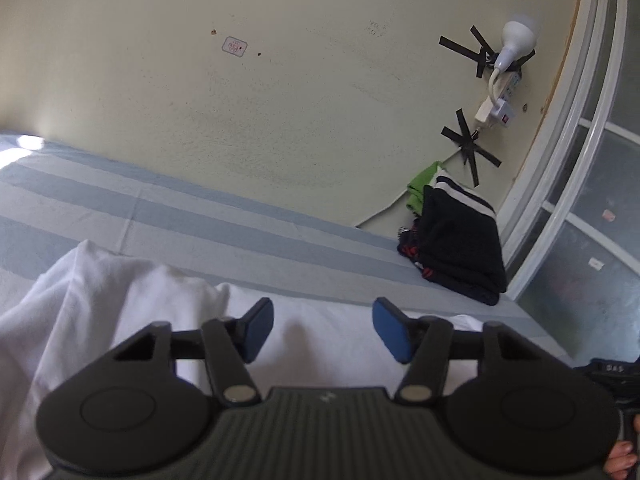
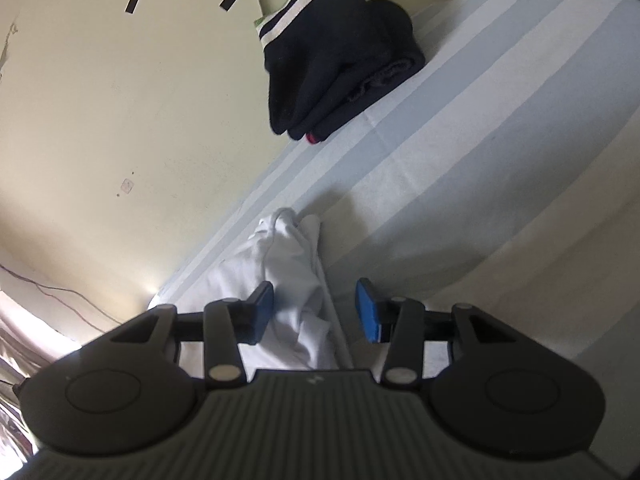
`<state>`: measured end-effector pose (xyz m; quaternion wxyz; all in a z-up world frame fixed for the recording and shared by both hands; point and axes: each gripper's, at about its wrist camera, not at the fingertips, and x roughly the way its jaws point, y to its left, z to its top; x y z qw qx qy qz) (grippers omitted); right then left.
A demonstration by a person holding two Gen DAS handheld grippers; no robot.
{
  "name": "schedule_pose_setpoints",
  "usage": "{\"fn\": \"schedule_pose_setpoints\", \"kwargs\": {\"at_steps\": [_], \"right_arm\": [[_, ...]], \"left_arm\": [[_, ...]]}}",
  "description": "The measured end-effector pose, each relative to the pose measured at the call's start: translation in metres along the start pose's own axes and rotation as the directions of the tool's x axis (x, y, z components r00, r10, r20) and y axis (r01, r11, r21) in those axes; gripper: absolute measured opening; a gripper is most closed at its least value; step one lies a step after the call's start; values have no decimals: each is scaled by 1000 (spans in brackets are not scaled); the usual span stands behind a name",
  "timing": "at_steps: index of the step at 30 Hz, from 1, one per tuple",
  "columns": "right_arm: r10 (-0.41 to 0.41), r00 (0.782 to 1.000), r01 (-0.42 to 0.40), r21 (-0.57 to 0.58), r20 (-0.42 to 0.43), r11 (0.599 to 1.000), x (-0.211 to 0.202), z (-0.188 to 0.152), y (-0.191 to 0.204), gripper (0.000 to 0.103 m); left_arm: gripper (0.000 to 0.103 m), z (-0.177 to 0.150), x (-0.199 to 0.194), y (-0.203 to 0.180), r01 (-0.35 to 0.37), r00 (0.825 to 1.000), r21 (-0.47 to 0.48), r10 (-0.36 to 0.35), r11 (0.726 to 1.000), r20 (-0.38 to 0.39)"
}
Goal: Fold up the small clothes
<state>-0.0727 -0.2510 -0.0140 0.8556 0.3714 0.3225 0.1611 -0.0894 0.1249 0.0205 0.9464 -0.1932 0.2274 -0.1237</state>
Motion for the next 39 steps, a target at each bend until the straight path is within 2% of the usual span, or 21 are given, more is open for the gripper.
{"fn": "schedule_pose_setpoints", "kwargs": {"at_steps": [2, 4, 5, 8, 12, 14, 15, 18, 21, 27, 30, 32, 34, 37, 39], "right_arm": [[13, 1000, -13, -12, -21, 1000, 8, -4, 8, 49], [12, 1000, -12, -31, -19, 999, 12, -7, 13, 49], [14, 1000, -14, -28, -14, 1000, 12, -8, 13, 49], [32, 999, -32, 8, -17, 999, 8, -7, 5, 45], [40, 999, -39, 23, -31, 999, -3, -3, -3, 46], [52, 997, -51, 15, -49, 999, -3, -4, -3, 46], [51, 997, -51, 3, -52, 999, -2, -4, -2, 46], [66, 994, -68, -24, -82, 997, 9, -10, 9, 44], [84, 991, -88, -35, -105, 996, 24, -19, 18, 33], [102, 991, -99, 45, -87, 994, 20, -20, 11, 28], [97, 992, -93, 65, -76, 994, 16, -20, 9, 32], [88, 994, -83, 64, -69, 994, 9, -19, 11, 42], [79, 996, -77, 41, -52, 996, -2, -20, 12, 59], [41, 998, -41, 0, -39, 999, -12, -21, 10, 60], [45, 998, -45, 5, -34, 999, -18, -22, 4, 60]], "left_arm": [[22, 1, 2, 6, 35, 999, -46, -36, 998, -25], [9, 1, 5, 12, 67, 996, -86, -72, 994, -50], [9, 1, 7, 12, 78, 995, -94, -83, 993, -56], [8, -3, 11, 7, 79, 994, -67, -83, 995, -73], [9, -8, 16, -5, 124, 985, -8, -124, 992, -121], [13, -13, 26, -10, 80, 981, 26, -74, 996, -180], [11, -15, 36, -9, 53, 971, 24, -46, 998, -233], [10, -15, 39, 3, 65, 966, -51, -76, 997, -246], [6, -15, 39, 10, 62, 965, -98, -84, 993, -249], [6, -17, 36, 3, 47, 969, -49, -57, 998, -241], [9, -16, 36, -1, 54, 969, -26, -58, 998, -239], [14, -16, 35, -3, 62, 969, -20, -65, 998, -238], [16, -16, 35, -6, 64, 970, -7, -64, 998, -234], [24, -16, 33, -11, 63, 973, 25, -56, 998, -222], [30, -17, 31, -16, 61, 977, 56, -48, 997, -210]]}}
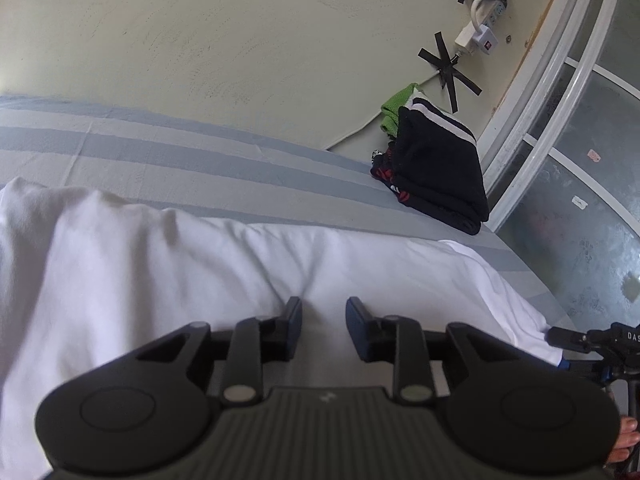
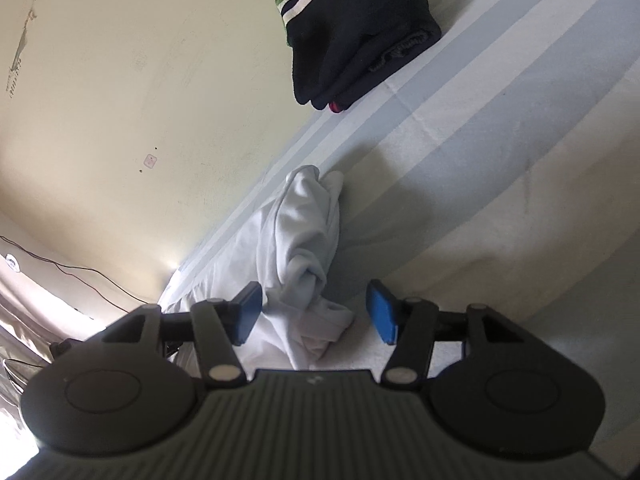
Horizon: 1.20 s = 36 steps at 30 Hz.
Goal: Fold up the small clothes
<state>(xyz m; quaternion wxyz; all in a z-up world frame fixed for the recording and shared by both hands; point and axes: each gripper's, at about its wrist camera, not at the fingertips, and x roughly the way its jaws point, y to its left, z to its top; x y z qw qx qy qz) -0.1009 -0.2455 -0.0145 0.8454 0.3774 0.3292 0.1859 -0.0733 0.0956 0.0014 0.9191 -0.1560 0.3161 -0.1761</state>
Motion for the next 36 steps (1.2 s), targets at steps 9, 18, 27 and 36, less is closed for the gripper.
{"fn": "schedule_pose_setpoints", "kwargs": {"at_steps": [9, 18, 27, 36], "right_arm": [[18, 999, -18, 7, 29, 1000, -6, -4, -6, 61], [28, 1000, -27, -9, 11, 1000, -1, 3, -6, 63], [22, 998, -27, -66, -64, 997, 41, 0, 14, 28], [153, 981, -178, -242, -120, 954, 44, 4, 121, 20]], "left_arm": [[45, -5, 1, -23, -61, 998, 134, 61, 989, 9], [48, -7, -16, -20, -48, 999, 79, 47, 996, 22], [8, -12, -35, -7, -24, 1000, -40, 25, 999, 8], [5, -13, -64, 28, 36, 991, -171, -13, 985, 135]]}}
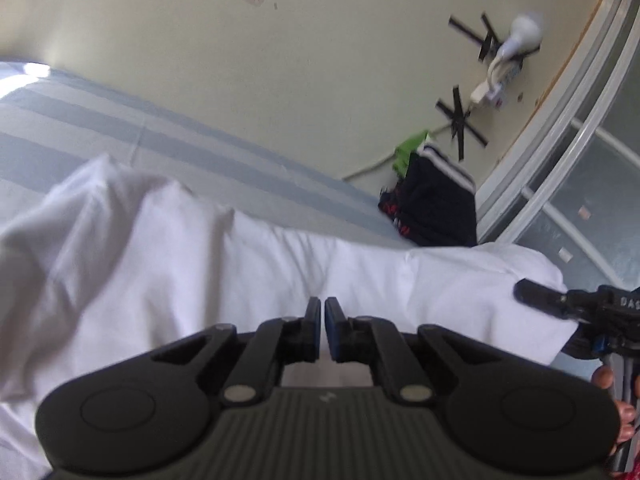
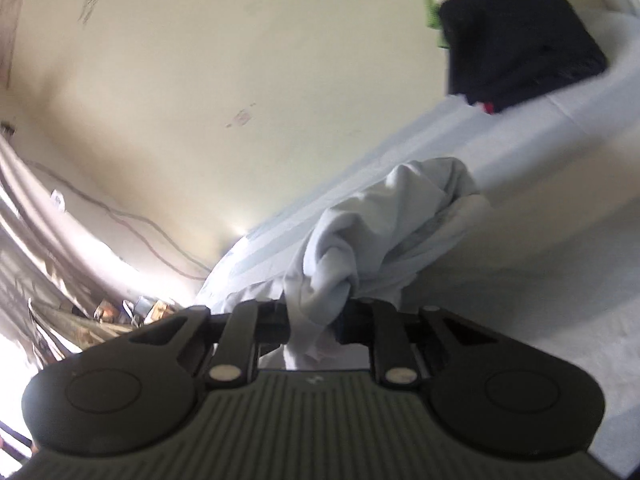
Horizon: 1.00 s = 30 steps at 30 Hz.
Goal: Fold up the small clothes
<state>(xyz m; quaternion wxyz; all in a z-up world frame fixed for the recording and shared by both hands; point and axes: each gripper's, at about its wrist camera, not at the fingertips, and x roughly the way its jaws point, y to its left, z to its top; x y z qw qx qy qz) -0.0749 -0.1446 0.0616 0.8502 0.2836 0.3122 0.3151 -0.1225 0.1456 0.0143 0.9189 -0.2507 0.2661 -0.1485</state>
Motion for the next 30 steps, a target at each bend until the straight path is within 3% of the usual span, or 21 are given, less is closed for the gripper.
{"fn": "schedule_pose_setpoints", "kwargs": {"at_steps": [3, 6, 8, 10, 11, 12, 13, 15, 17, 20, 22, 23, 25, 27, 28, 30], "right_arm": [[38, 996, -50, -142, -83, 989, 41, -1, 54, 20], [83, 974, -135, -247, -211, 959, 99, -19, 99, 20], [78, 954, -171, -310, -289, 935, 141, -41, 122, 21], [51, 926, -196, -362, -374, 911, 182, -68, 135, 42], [45, 903, -221, -374, -427, 901, 196, -79, 139, 45], [47, 889, -232, -361, -455, 903, 203, -85, 138, 44], [78, 889, -247, -331, -450, 911, 199, -86, 135, 45], [179, 881, -318, -269, -437, 909, 177, -75, 129, 45], [217, 910, -323, -276, -353, 905, 150, -56, 126, 44], [133, 963, -207, -322, -236, 924, 144, -24, 123, 46], [117, 964, -188, -300, -238, 935, 164, -9, 123, 44], [116, 959, -194, -296, -260, 935, 178, -5, 124, 44], [65, 936, -176, -302, -346, 937, 218, -9, 127, 44], [-5, 881, -162, -310, -474, 937, 260, -28, 124, 43], [1, 886, -180, -342, -463, 922, 266, -37, 119, 43], [-1, 886, -167, -323, -463, 932, 268, -37, 121, 43]], "left_arm": [[7, 13, -54, 15, -28, 988, -29, 32, 999, 149], [9, 19, -92, 35, -100, 968, -73, 114, 992, 223], [20, 18, -109, 50, -147, 954, -114, 171, 983, 246], [27, 16, -116, 61, -169, 949, -142, 200, 975, 244], [28, 14, -118, 65, -173, 949, -151, 205, 973, 238], [29, 13, -118, 67, -175, 950, -155, 208, 972, 234], [32, 10, -119, 71, -177, 950, -156, 210, 972, 231], [39, 9, -117, 74, -177, 951, -155, 210, 972, 227], [41, 10, -110, 73, -162, 956, -146, 192, 976, 222], [43, 11, -93, 62, -147, 964, -103, 166, 984, 209], [39, 10, -81, 54, -195, 963, -72, 205, 978, 177], [23, 8, -75, 51, -230, 959, -55, 236, 972, 158], [7, 3, -66, 48, -295, 951, -19, 296, 955, 95], [6, -4, -67, 48, -316, 946, -10, 316, 949, 76], [6, -6, -69, 47, -328, 943, -6, 327, 945, 66], [6, -10, -73, 48, -332, 942, -12, 332, 943, 39]]}}
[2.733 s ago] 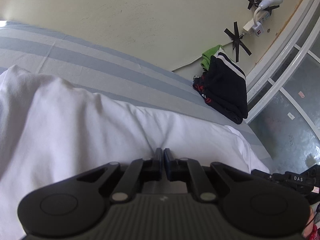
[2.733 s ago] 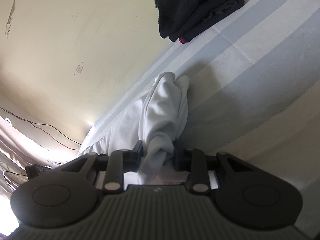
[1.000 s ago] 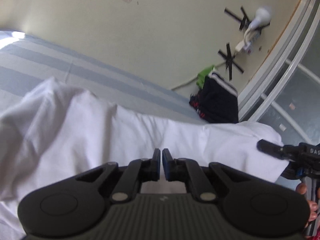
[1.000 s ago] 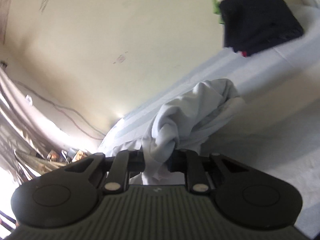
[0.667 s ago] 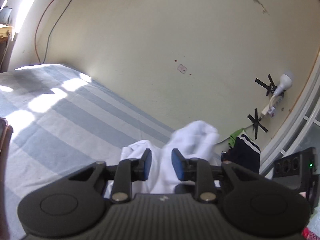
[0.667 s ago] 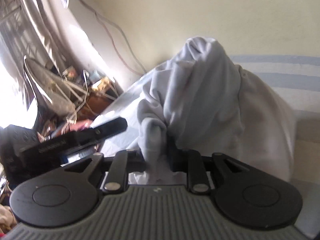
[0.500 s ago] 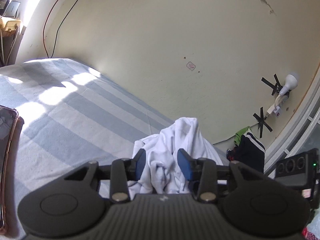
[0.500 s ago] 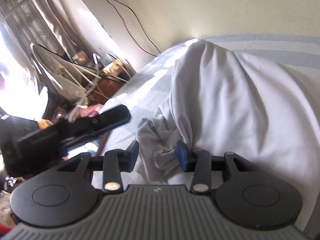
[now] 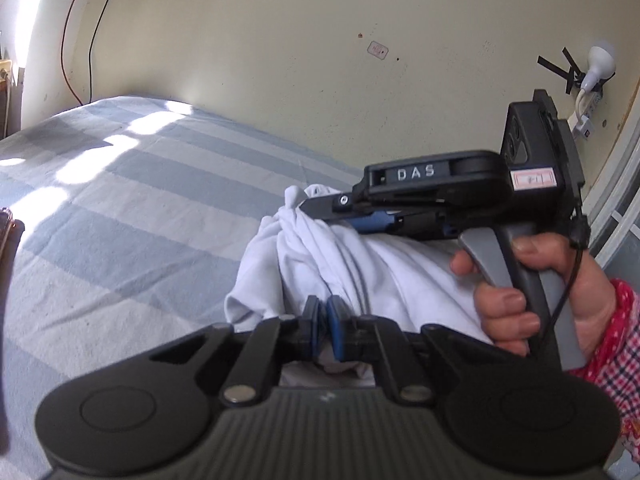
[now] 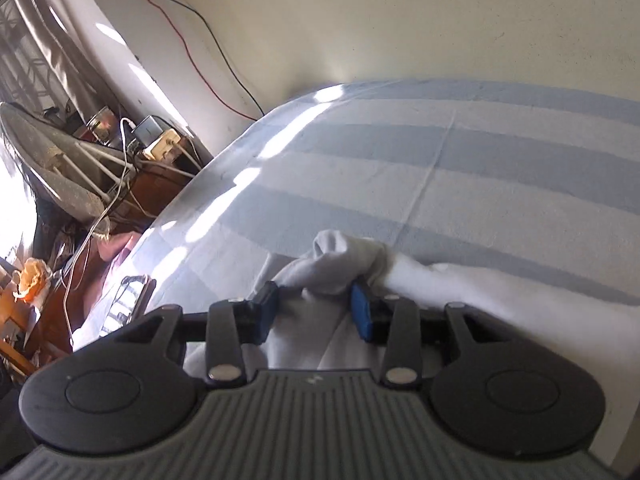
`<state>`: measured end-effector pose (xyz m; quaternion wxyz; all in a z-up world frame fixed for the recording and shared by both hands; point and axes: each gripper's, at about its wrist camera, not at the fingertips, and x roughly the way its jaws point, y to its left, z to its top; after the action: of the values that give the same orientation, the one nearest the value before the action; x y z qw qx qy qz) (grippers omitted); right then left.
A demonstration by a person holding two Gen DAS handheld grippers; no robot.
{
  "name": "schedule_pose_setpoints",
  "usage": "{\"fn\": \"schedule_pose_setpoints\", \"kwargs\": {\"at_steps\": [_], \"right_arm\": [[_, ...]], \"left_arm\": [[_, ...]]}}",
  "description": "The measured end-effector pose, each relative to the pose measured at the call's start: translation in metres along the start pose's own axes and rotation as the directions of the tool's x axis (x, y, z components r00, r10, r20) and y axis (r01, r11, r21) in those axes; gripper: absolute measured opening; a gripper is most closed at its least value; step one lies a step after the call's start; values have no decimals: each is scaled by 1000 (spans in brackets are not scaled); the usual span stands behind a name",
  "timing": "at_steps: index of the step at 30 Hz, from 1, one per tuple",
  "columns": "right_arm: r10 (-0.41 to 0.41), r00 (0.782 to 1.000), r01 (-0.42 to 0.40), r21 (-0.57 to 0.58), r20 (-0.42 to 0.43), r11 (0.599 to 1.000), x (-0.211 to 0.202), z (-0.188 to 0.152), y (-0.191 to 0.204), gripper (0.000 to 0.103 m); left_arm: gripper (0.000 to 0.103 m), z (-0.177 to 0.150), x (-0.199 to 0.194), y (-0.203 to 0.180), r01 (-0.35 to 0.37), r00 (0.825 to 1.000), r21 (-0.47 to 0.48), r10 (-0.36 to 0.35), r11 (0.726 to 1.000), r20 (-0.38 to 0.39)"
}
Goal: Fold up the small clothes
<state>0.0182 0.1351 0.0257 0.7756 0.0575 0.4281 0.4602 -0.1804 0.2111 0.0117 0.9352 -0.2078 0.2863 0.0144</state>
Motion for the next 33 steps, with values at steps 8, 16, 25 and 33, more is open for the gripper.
{"fn": "schedule_pose_setpoints", "kwargs": {"at_steps": [8, 16, 25, 33], "right_arm": [[104, 971, -123, 81, 214, 989, -103, -33, -11, 61], [-13, 990, 39, -190, 139, 981, -135, -121, 16, 61], [-25, 987, 51, -162, 160, 985, -152, -125, 10, 7], [75, 958, -99, 73, 278, 992, -178, -125, -25, 62]], "left_arm": [[52, 14, -51, -2, -7, 997, 17, 6, 1000, 78], [37, 4, -4, -50, -87, 994, 186, 99, 979, -53], [7, 0, -51, -3, 76, 988, -89, -87, 993, -130], [81, 23, -69, -9, -94, 995, -30, 94, 995, 11]]}}
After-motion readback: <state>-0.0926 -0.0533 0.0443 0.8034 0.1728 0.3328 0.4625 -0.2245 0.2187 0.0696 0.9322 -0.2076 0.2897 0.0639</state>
